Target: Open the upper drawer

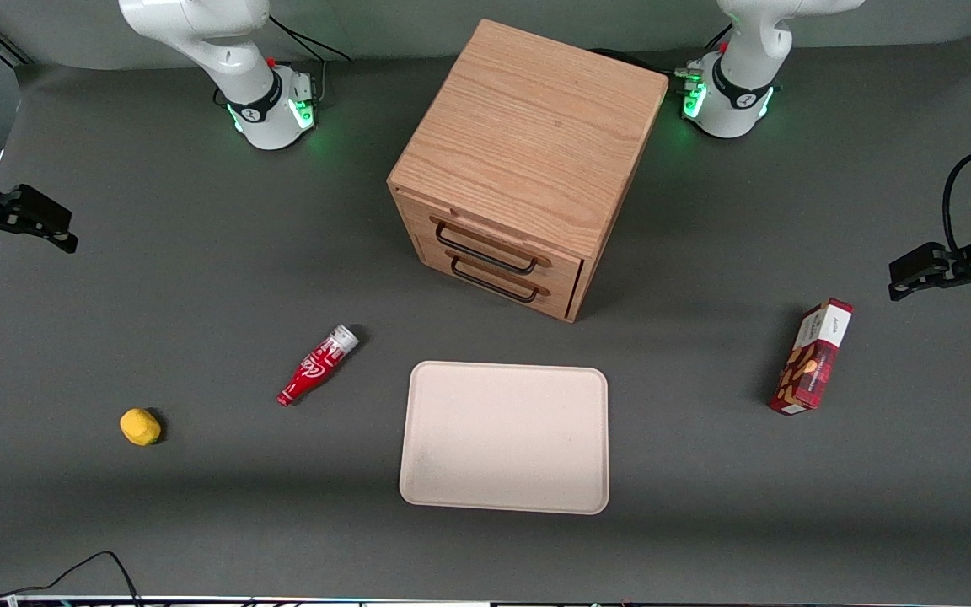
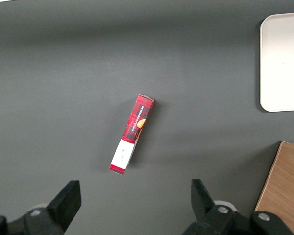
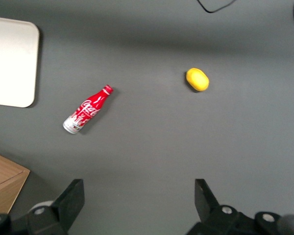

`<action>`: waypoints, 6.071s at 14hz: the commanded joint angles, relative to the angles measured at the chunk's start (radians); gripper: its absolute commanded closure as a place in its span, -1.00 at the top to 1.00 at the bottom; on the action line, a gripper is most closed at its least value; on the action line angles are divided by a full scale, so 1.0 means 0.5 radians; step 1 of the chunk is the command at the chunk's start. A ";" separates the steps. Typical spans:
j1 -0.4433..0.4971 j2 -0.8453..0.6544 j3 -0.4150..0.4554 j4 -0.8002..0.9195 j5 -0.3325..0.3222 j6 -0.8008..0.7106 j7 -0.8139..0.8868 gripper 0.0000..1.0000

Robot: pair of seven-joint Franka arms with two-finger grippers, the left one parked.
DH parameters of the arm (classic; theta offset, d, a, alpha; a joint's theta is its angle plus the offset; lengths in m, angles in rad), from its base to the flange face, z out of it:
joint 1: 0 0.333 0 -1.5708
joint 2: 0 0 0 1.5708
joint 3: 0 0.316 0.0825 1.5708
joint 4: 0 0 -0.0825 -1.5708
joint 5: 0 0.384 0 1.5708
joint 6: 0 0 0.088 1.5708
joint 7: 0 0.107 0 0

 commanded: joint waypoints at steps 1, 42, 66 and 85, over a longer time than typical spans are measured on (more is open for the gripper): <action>0.003 0.076 0.215 0.098 0.006 -0.060 -0.139 1.00; 0.147 1.564 1.434 0.591 -0.399 0.817 -0.588 1.00; 0.079 1.405 1.155 0.883 -0.084 0.751 -0.279 1.00; 0.055 -0.127 -0.243 -0.050 0.064 -0.023 0.213 1.00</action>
